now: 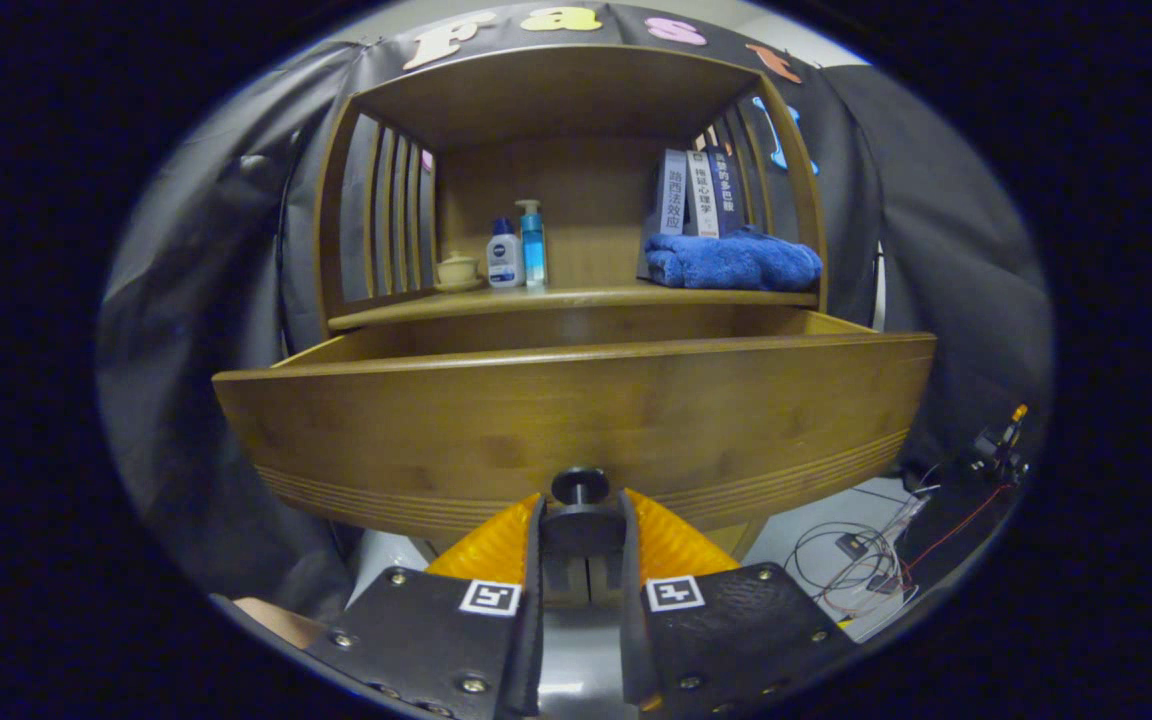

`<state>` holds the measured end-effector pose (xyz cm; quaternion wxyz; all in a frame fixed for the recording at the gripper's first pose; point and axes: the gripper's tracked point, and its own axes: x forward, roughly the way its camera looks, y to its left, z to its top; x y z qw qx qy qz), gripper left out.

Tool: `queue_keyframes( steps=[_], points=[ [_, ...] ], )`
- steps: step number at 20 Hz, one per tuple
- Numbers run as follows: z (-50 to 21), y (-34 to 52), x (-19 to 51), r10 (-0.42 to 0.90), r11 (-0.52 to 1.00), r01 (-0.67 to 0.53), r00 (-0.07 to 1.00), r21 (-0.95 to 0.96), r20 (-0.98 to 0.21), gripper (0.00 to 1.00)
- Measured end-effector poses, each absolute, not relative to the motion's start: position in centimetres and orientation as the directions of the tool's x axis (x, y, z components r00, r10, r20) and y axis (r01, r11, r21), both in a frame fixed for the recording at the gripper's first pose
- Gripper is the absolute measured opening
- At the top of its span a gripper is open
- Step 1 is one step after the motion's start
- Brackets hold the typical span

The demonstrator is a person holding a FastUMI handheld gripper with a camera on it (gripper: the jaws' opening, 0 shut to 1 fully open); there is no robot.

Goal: Pull open the drawer, take out the items inside it, and place them on the countertop above the cabinet.

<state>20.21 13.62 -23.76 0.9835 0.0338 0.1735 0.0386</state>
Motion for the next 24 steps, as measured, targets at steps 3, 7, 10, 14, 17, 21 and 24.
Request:
queue_keyframes(
  steps=[3, 7, 10, 14, 17, 21, 24],
  points=[
    [-23.9, 14.3, 18.5, 0.106, 0.993, -0.077, 0.928, 0.093, -0.357, 0.32],
    [-23.7, 14.2, 17.2, 0.105, 0.992, -0.071, 0.929, 0.107, -0.354, 0.32],
    [-23.8, 14.3, 17.3, 0.111, 0.991, -0.075, 0.927, 0.112, -0.359, 0.31],
    [-23.4, 14.1, 16.7, 0.133, 0.989, -0.099, 0.918, 0.109, -0.374, 0.39],
    [-20.2, 13.5, 15.3, 0.132, 0.991, -0.113, 0.932, 0.075, -0.338, 0.44],
    [-13.9, 13.4, 16.0, 0.166, 0.986, -0.157, 0.941, 0.054, -0.293, 0.44],
    [-10.8, 13.1, 19.2, 0.177, 0.983, -0.182, 0.933, 0.015, -0.313, 0.44]
  ],
)
